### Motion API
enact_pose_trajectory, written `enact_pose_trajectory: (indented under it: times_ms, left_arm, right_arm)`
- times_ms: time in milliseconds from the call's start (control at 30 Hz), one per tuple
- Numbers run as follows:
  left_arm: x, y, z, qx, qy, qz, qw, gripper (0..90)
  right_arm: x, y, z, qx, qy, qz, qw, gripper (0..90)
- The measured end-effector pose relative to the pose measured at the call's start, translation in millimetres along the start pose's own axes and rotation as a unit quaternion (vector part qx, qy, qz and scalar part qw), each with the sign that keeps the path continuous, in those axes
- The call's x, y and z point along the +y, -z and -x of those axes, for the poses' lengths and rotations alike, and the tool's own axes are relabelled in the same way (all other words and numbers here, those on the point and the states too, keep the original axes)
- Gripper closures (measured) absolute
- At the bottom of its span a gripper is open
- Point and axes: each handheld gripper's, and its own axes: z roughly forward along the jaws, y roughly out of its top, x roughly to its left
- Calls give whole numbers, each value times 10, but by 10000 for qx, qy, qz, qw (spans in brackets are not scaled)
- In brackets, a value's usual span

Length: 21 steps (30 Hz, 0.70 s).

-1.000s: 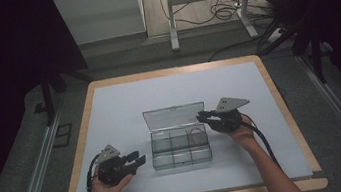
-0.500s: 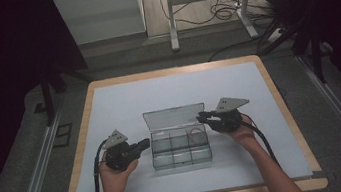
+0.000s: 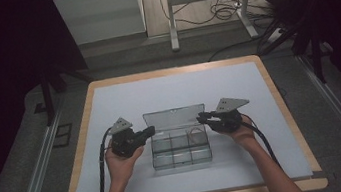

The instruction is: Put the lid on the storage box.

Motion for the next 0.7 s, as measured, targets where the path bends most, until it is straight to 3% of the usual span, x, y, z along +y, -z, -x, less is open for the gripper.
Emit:
enact_pose_trajectory:
  times_ms: [267,467,700]
  left_arm:
    - [21,25,-17,63,52,101,9999,900]
    - [91,98,-19,86,8,275,9996,900]
    - [146,125,22,93,-71,296,9995,900]
  right_arm:
    - [-3,1,-2,6,-5,-24,10000,737]
    - [-3,5,-10,17,-25,-47,10000,734]
    - [-6,12,-16,40,4,-68,10000,729]
